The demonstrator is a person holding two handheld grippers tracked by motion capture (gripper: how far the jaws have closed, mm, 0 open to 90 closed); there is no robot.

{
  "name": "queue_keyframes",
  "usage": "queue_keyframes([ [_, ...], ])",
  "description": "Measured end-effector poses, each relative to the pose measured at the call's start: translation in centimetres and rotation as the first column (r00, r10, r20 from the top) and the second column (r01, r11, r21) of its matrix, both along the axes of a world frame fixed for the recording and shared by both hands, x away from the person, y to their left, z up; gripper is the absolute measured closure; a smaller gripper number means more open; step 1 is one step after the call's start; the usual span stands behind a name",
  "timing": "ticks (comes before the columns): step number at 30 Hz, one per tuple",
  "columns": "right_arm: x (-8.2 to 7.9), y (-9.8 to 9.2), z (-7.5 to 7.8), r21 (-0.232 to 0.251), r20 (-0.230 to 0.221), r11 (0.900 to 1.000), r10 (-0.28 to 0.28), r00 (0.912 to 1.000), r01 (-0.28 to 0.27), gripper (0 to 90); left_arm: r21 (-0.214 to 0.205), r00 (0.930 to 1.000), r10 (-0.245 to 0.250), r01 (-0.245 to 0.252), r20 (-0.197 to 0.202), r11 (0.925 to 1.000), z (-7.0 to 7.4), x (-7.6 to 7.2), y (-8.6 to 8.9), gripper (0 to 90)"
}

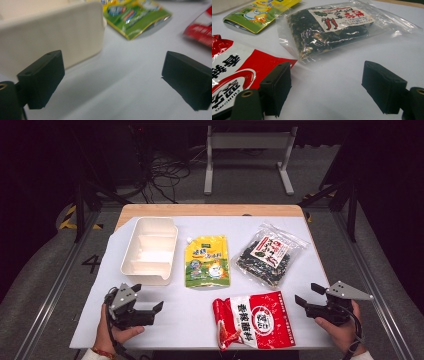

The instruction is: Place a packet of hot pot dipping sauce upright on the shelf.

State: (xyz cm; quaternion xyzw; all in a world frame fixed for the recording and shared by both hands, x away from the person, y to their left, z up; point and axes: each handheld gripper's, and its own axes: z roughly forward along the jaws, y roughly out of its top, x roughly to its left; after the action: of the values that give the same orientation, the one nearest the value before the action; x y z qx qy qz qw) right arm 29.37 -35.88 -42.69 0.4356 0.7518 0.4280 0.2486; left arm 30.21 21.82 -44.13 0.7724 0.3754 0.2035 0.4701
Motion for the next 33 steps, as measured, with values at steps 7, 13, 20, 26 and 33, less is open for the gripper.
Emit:
queue_keyframes([
  [7,-0.1,0.8,0.4,-0.037,0.056,0.9992,0.02,0.9982,-0.018,26.4,0.034,0.9977,-0.051,0.049,0.046,0.9982,-0.3,-0.9,0.5,13.4],
  [13,-0.1,1.2,0.9,0.003,0.069,0.9977,0.067,0.9954,-0.067,27.5,0.069,0.9956,-0.088,0.085,0.032,0.9939,-0.6,-0.9,-0.1,16.6],
  [20,0.2,2.7,1.6,0.023,0.038,0.9789,0.202,0.9786,-0.203,30.7,0.079,0.9938,-0.111,0.111,0.001,0.9907,-1.0,-0.9,-0.8,19.8],
  [26,2.1,4.3,1.7,0.024,-0.003,0.9706,0.24,0.9709,-0.239,30.8,0.086,0.993,-0.117,0.118,-0.017,0.9893,-1.1,-0.7,-1.0,22.3],
  [33,3.3,6.3,2.0,0.033,-0.015,0.9605,0.277,0.9608,-0.276,36.9,0.097,0.9909,-0.128,0.132,-0.04,0.9865,-1.1,-0.4,-1.5,25.0],
])
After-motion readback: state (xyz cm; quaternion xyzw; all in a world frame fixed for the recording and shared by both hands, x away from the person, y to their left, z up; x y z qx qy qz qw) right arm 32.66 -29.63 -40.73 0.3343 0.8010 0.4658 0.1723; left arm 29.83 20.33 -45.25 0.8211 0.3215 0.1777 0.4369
